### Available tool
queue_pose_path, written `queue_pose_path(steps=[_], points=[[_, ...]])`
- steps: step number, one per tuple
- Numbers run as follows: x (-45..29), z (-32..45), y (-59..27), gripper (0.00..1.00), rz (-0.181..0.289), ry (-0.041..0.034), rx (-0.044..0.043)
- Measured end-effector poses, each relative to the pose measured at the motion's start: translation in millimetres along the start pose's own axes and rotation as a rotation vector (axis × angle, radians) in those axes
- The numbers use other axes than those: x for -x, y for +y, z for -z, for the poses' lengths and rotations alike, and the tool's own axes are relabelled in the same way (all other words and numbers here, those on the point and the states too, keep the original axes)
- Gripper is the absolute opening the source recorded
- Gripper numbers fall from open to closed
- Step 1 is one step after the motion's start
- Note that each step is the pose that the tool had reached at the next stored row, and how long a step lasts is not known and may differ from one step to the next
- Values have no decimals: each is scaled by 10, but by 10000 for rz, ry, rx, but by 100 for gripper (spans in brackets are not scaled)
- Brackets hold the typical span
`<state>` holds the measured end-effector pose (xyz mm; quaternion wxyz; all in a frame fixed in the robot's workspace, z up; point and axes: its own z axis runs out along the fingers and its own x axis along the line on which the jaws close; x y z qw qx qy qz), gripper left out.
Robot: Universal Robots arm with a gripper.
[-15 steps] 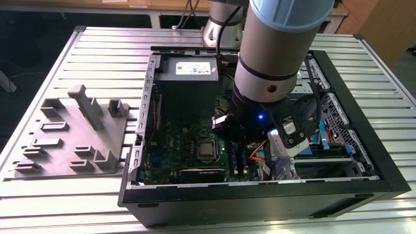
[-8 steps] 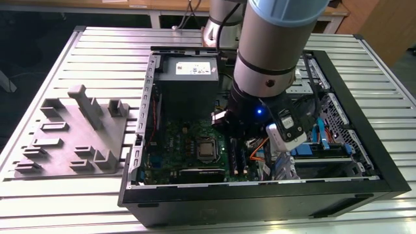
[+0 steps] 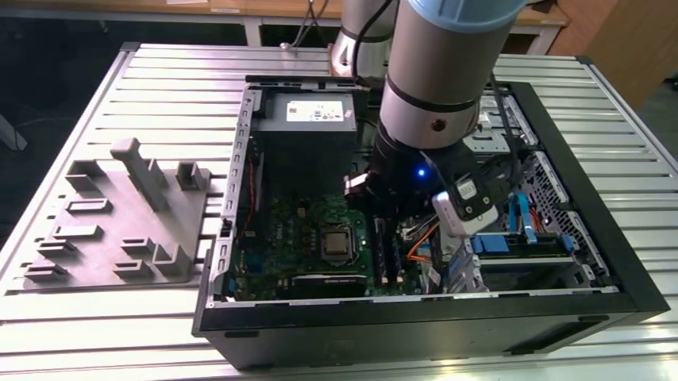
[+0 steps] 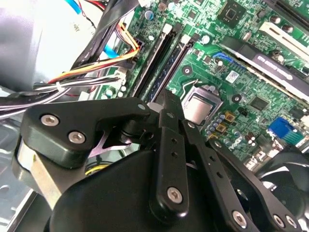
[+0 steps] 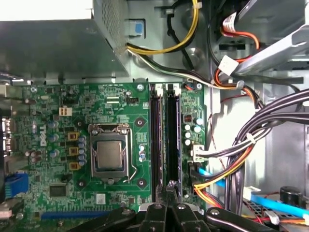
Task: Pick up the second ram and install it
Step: 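Press down the second ram until it locks into place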
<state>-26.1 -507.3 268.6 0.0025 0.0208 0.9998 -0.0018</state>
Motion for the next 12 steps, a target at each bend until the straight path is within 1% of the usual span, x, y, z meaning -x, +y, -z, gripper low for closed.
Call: queue_pose_path(steps=[2, 3, 12], points=[[0, 43, 0, 10, -1, 0, -1], [0, 49, 0, 10, -1, 0, 0], [0, 66, 0, 10, 0, 0, 0]])
